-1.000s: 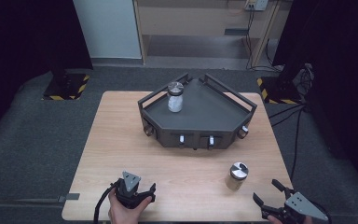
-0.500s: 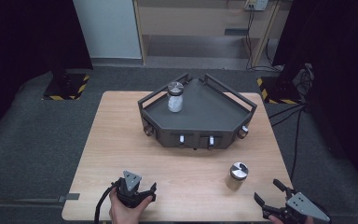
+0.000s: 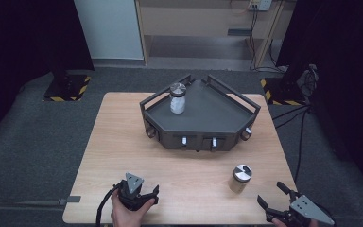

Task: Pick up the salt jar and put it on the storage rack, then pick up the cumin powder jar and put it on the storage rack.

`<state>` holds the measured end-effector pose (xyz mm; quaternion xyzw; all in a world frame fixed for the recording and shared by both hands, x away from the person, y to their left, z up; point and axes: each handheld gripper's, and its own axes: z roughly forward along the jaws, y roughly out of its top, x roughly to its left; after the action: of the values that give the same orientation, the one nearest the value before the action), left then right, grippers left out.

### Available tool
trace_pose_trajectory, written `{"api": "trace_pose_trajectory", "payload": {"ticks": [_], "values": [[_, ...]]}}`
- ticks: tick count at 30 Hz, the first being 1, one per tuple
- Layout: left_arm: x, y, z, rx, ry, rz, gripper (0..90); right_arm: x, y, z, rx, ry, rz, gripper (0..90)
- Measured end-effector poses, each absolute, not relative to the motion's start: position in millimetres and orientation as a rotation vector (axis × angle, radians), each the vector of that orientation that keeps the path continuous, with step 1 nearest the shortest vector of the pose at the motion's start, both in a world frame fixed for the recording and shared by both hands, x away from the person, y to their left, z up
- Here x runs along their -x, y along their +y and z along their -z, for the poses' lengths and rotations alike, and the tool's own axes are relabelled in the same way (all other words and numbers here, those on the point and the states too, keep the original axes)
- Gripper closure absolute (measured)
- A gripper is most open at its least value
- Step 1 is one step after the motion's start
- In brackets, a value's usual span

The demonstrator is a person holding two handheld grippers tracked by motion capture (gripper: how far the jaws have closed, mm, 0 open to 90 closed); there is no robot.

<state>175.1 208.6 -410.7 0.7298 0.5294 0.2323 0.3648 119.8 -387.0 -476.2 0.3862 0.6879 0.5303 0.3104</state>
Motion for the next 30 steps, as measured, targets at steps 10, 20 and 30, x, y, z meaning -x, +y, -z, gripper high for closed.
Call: {"api": "trace_pose_trajectory", "payload": {"ticks": [10, 20, 30], "values": [[-175, 210, 411, -1.868, 1.364, -0.604, 10.9, -121, -386, 476, -1.009, 1.825, -1.403, 10.1], [-172, 210, 411, -1.84, 1.382, -0.614, 10.9, -119, -386, 475, -0.993, 1.825, -1.424, 9.9], [-172, 215, 412, -1.821, 1.395, -0.602, 10.9, -108, -374, 462, -0.904, 1.85, -1.433, 10.0]]}}
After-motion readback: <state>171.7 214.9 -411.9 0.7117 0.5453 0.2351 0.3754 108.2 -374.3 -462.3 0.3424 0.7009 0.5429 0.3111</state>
